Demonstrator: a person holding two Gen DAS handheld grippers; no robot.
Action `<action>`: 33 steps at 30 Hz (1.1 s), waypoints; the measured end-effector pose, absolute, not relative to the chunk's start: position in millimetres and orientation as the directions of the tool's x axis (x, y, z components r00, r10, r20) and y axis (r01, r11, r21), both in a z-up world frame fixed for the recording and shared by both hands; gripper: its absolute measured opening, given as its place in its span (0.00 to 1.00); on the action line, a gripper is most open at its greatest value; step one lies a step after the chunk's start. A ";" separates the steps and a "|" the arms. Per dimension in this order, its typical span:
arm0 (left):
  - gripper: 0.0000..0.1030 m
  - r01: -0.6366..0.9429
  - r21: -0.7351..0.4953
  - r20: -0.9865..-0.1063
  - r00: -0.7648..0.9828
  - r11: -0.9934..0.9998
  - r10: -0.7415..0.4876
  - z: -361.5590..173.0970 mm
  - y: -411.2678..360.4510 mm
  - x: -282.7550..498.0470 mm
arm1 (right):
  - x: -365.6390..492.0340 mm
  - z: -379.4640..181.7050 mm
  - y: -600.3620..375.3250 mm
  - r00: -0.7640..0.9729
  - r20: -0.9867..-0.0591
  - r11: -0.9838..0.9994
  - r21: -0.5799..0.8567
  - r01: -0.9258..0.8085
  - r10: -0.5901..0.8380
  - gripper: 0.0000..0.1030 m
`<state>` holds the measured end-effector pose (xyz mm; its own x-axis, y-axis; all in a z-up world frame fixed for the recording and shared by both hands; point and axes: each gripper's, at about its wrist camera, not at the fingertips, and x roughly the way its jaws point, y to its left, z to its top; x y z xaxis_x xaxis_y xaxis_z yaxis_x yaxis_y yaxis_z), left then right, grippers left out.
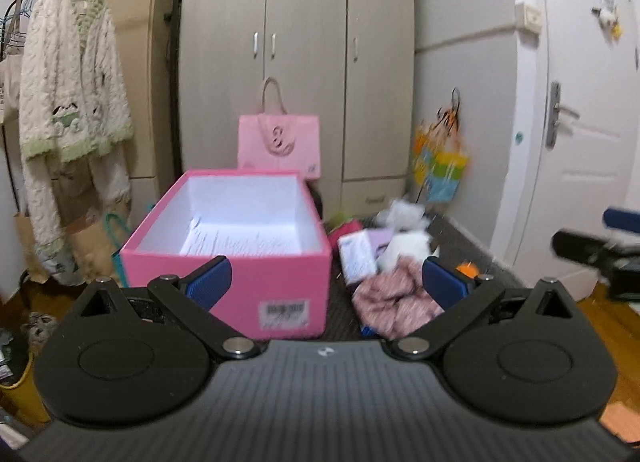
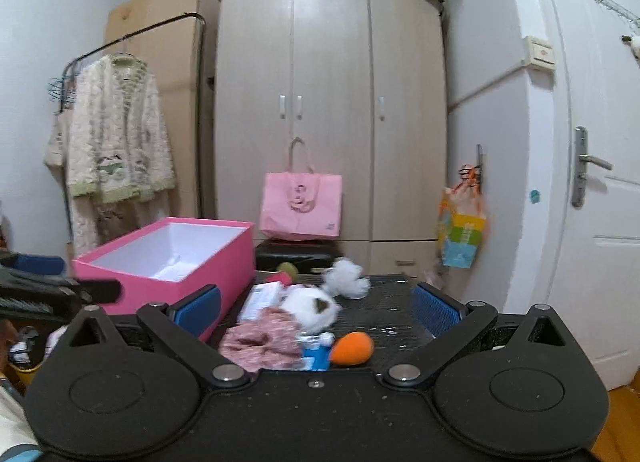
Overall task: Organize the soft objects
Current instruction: 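Grasp the pink floral scrunchie with the left gripper while the right gripper grasps the orange sponge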
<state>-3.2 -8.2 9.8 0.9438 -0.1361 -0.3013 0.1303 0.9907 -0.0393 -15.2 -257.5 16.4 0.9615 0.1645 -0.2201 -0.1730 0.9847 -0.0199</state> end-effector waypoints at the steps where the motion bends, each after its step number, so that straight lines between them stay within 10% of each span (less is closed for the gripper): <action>1: 0.99 0.138 -0.035 -0.292 0.946 0.990 -0.142 11.6 -10.4 -1.1 | -10.4 15.0 -259.2 0.965 -0.220 0.987 -0.033 -0.156 0.145 1.00; 19: 0.96 0.385 -0.122 -0.324 0.855 0.915 -0.404 -33.7 -70.2 79.6 | 68.9 -35.5 -306.8 0.929 -0.245 0.959 0.123 -0.255 0.278 0.90; 33: 0.88 0.342 0.005 -0.351 0.881 0.940 -0.319 -80.6 -93.8 114.0 | 129.5 -70.7 -319.3 0.878 -0.330 0.930 0.246 -0.274 0.346 0.88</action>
